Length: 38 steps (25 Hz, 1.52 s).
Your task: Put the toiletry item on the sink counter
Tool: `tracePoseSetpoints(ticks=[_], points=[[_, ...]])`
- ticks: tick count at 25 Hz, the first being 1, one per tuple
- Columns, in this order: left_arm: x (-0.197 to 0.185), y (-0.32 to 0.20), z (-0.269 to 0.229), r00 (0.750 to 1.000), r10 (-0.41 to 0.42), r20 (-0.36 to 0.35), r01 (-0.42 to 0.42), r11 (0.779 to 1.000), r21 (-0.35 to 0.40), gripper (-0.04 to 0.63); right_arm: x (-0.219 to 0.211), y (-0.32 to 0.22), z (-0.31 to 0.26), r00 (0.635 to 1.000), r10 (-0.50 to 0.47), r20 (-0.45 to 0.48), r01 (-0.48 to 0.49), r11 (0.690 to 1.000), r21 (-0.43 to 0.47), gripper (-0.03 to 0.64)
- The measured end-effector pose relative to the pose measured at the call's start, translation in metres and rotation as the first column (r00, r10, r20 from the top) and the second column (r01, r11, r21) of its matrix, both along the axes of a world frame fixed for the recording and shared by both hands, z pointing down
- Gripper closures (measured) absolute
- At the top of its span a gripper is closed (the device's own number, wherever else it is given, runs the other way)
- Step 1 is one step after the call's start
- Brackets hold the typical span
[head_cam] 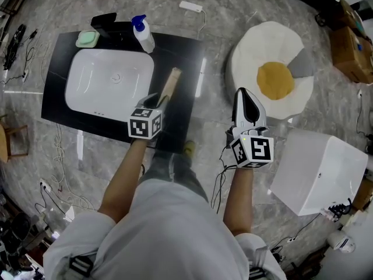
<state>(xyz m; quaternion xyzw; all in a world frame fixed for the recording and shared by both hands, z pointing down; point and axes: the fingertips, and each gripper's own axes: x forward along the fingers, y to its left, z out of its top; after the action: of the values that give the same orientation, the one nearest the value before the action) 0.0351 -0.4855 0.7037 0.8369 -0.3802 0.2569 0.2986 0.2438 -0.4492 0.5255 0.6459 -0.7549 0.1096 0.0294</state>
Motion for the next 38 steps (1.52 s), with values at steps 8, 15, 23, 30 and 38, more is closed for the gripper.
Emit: tracePoseSetpoints(ticks=[8,15,23,30,38], points=[[-0.01,0.0,-0.02,1.0,-0.02,-0.012,0.02,0.999,0.034,0.479,-0.008,0.009,-0.013,1.0,-0.005,-0.003,0.005,1.0,0.016,0.614],[-0.012,0.005,-0.049,1.0,-0.019,-0.023,0.022,0.995,0.1,0.505,-0.015,0.021,-0.027,1.0,-0.008,-0.005,0.008,0.999,0.032,0.614],[-0.018,0.006,-0.097,0.997,-0.042,-0.062,0.054,0.98,0.192,0.571,-0.021,0.038,-0.047,1.0,-0.007,-0.002,0.007,0.998,0.054,0.614],[-0.018,0.011,-0.148,0.996,-0.025,-0.083,0.048,0.956,0.289,0.597,-0.019,0.053,-0.068,1.0,0.004,-0.002,-0.003,0.997,0.08,0.614],[-0.019,0.015,-0.212,0.995,-0.006,-0.101,0.048,0.908,0.416,0.597,-0.019,0.066,-0.087,1.0,0.005,-0.008,-0.004,0.995,0.101,0.614]])
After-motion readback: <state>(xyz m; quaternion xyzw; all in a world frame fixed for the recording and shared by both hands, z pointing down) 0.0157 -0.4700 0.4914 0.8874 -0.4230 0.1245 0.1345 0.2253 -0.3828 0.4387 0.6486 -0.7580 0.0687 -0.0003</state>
